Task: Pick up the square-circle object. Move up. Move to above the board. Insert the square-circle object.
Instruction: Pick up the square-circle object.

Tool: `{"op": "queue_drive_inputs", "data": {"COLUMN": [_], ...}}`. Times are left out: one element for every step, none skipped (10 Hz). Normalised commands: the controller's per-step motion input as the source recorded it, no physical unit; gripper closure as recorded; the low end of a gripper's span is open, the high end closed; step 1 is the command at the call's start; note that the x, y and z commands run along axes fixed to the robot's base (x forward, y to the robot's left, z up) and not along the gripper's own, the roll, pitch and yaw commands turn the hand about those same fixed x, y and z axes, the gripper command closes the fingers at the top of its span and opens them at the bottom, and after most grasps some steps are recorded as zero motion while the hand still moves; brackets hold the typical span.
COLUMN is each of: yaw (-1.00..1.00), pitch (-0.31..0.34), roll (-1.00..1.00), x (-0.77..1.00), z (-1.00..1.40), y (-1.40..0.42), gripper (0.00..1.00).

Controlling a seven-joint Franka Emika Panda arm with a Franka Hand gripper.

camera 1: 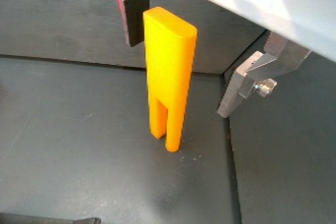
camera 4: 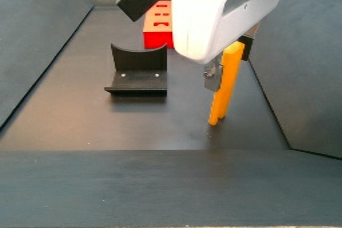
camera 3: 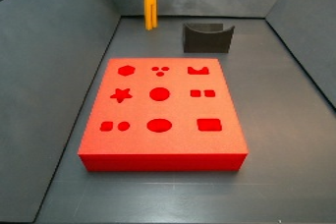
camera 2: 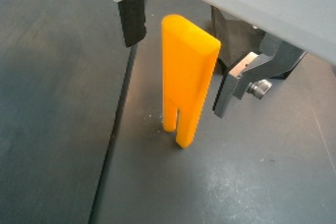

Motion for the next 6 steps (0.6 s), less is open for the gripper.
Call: {"op": "queue_drive_inputs", "data": {"yaw": [0.00,0.00,0.00,0.00,0.00,0.00], "pitch": [0.000,0.000,0.000,0.000,0.000,0.000], "roll": [0.00,0.00,0.00,0.00,0.00,0.00], "x": [0.00,0.00,0.00,0.00,0.00,0.00], "z": [0.00,0.00,0.00,0.00,0.00,0.00], "y": [0.00,0.00,0.00,0.00,0.00,0.00], "gripper": [0.00,1.00,1.00,1.00,1.00,1.00]}}
